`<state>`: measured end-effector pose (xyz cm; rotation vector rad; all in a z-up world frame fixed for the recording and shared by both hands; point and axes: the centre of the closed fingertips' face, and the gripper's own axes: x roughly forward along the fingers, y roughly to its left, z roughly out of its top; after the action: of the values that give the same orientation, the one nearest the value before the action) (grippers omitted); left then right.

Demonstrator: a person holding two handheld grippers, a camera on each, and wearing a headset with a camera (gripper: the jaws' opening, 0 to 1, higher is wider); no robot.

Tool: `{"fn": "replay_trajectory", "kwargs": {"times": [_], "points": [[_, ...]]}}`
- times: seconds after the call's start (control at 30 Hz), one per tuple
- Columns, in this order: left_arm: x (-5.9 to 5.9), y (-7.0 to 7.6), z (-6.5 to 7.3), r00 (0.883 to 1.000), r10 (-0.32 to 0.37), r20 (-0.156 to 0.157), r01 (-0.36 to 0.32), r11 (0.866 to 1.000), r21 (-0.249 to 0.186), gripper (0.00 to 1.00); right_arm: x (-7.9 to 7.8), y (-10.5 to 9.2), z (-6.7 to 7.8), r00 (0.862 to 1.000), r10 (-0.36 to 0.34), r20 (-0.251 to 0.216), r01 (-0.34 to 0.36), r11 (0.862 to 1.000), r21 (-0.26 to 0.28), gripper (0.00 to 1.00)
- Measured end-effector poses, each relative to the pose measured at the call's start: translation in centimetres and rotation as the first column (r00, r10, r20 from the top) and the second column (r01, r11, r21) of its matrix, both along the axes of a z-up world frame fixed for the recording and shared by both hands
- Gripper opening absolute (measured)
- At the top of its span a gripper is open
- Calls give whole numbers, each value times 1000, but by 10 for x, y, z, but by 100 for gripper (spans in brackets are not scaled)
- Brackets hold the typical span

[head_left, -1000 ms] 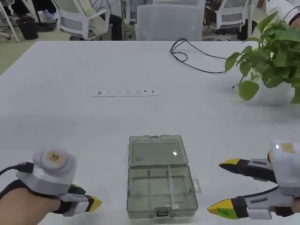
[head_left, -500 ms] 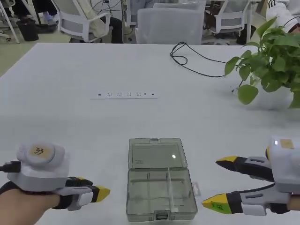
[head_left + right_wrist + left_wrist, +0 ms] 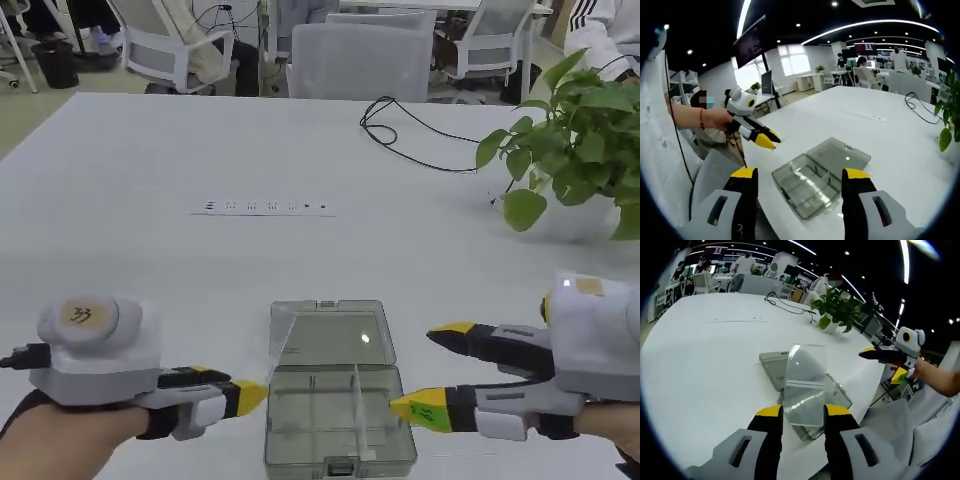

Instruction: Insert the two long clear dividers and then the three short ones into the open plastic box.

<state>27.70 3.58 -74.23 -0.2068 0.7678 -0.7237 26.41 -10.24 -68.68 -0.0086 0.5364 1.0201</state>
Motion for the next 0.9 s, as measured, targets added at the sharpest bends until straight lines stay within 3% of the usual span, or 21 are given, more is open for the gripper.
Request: {"fn": "replay_trajectory", "kwargs": {"times": [0.17,0.5,0.67,0.9], "points": [[-2,-12,8,1000,4,7,-3,998,-61,30,4,19,7,999,-33,-29,34,998,46,62],[-5,-35,24,1000,10,20,-6,986,-165,30,9,51,10,989,-109,-97,118,988,97,41],[-8,-43,26,1000,1,26,4,983,-185,30,12,61,7,980,-145,-138,161,981,111,30],[-9,-50,32,999,-12,37,19,979,-204,30,11,67,-2,963,-180,-203,204,973,108,24]]}}
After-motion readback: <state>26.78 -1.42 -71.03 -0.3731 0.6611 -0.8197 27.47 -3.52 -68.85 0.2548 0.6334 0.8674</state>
